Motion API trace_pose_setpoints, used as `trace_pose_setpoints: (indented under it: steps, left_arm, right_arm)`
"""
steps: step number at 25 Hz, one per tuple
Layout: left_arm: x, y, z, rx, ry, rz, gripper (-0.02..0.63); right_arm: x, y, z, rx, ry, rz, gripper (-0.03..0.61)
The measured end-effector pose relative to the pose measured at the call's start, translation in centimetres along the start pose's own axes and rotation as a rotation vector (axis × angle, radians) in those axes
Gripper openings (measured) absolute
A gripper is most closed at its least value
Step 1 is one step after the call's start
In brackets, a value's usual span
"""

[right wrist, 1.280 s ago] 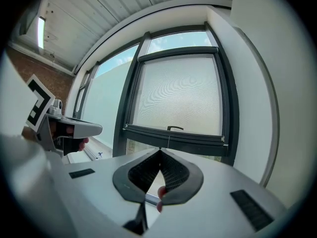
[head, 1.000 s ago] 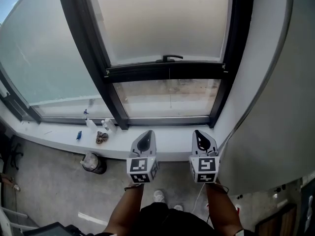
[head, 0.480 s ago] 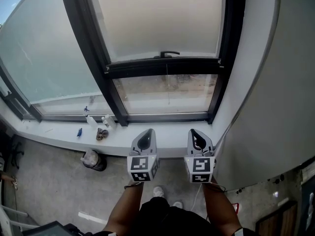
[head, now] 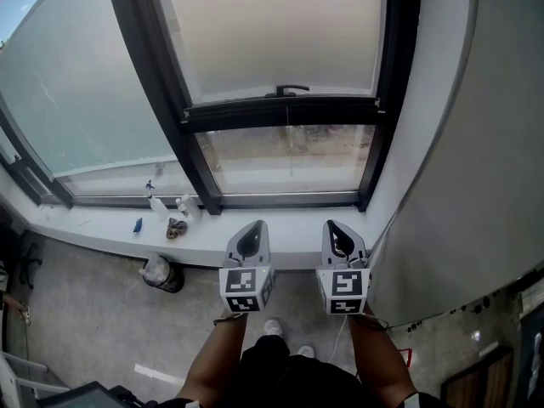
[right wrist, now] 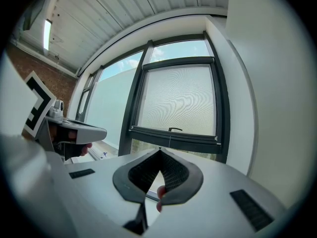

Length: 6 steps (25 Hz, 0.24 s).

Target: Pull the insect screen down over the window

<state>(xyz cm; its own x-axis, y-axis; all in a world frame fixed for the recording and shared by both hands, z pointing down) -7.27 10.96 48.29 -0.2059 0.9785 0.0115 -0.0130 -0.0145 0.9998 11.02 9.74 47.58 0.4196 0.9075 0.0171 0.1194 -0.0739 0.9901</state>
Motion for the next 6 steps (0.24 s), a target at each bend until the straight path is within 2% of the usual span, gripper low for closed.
trace_pose_setpoints:
  steps: [6]
  left_arm:
    - [0.3, 0.44, -0.48, 0.0, -0.014, -0.006, 0.002]
  right_arm:
    - [0.08, 0.48, -0.06, 0.001, 0.008, 0.007, 0.002]
Point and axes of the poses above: the fingertips, and each gripper's own axes: x backward along the fingers, z to its right, y out of its underside, the point moved 6 cm from there along x, backward along the fingers, and after that the axes turned 4 degrees about z, right-handed, at the moved point
